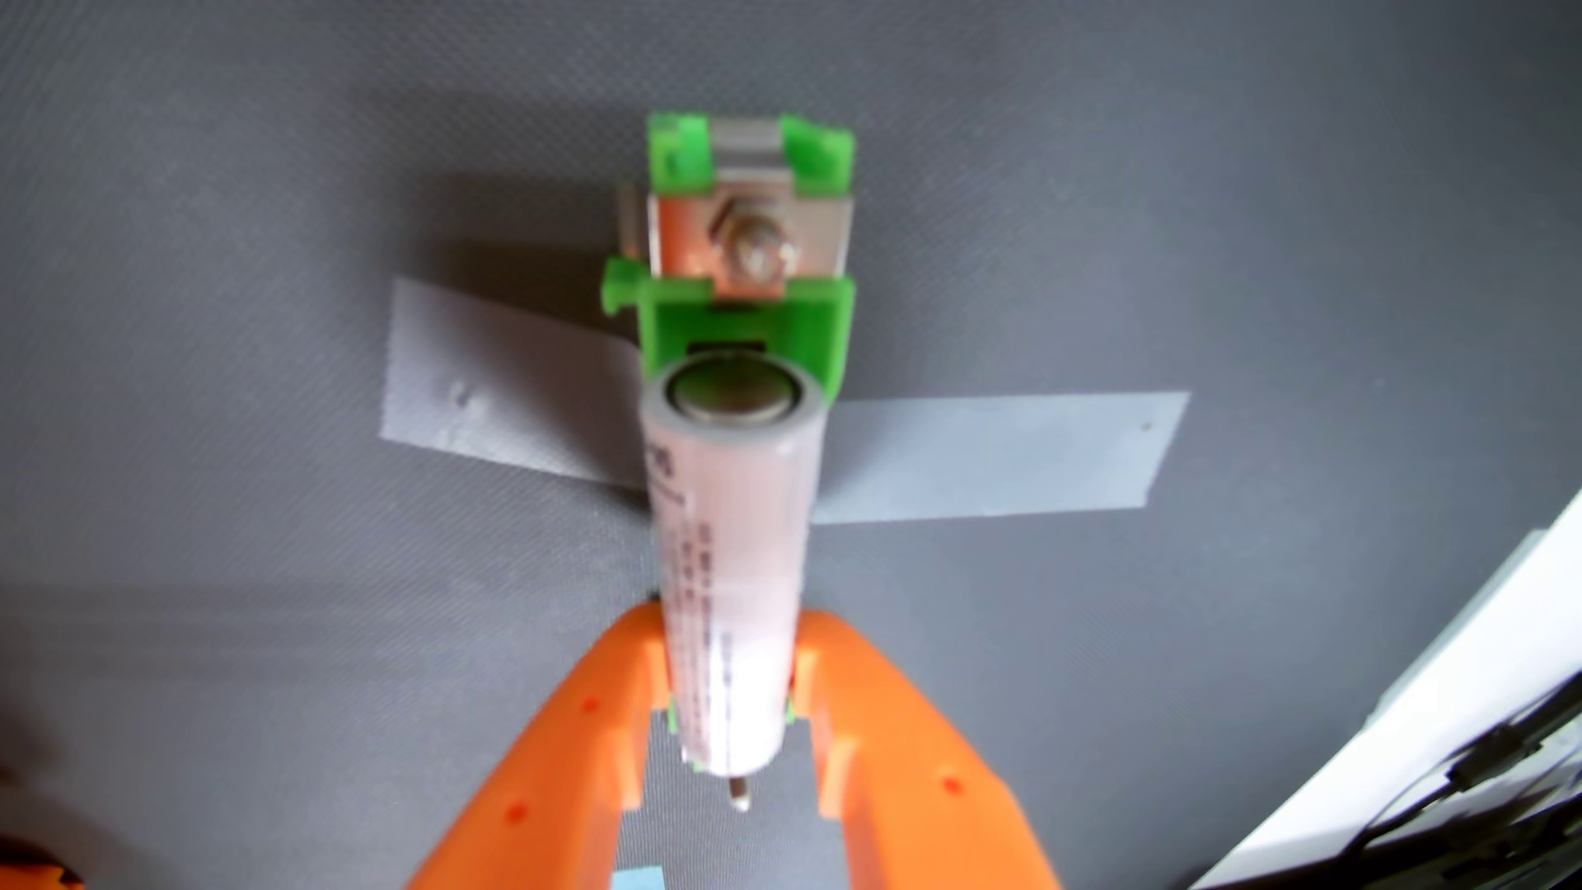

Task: Insert Battery

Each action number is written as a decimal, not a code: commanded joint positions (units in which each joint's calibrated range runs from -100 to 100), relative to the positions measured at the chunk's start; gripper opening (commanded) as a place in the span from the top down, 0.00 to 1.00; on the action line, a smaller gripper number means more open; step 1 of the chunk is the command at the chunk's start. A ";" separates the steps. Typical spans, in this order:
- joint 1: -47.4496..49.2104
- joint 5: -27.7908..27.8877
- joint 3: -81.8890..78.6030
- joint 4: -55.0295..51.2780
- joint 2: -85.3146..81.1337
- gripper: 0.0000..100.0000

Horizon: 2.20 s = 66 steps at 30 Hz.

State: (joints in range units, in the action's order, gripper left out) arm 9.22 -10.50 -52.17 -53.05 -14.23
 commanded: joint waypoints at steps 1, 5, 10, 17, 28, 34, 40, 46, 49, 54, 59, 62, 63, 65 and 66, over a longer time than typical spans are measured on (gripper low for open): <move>-0.48 -0.21 0.26 -0.04 -0.82 0.98; -0.48 -1.45 0.53 -0.29 -0.82 0.98; -0.36 -1.40 0.44 -0.37 -0.82 0.98; -0.13 -1.09 0.71 -0.46 -0.82 0.97; 0.70 -1.24 0.26 -0.88 -0.82 0.83; 0.94 -1.09 0.98 -0.97 -0.82 0.83; 2.82 -1.09 7.19 -8.16 -0.82 0.84; 4.01 -1.09 11.87 -13.75 -0.24 0.99; 1.76 -1.09 11.96 -13.75 -0.65 0.98; -1.19 -1.09 12.14 -13.67 -0.74 0.98; -0.13 -1.09 12.77 -12.74 -0.65 0.98; -0.24 -1.04 13.40 -11.72 -0.24 0.98; -0.13 -1.04 13.40 -11.72 -0.24 0.98; -0.13 -1.04 13.40 -11.72 -0.24 0.98; -0.13 -0.73 13.40 -11.64 -0.24 0.98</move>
State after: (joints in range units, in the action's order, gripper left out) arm 8.97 -11.78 -41.14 -65.27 -14.14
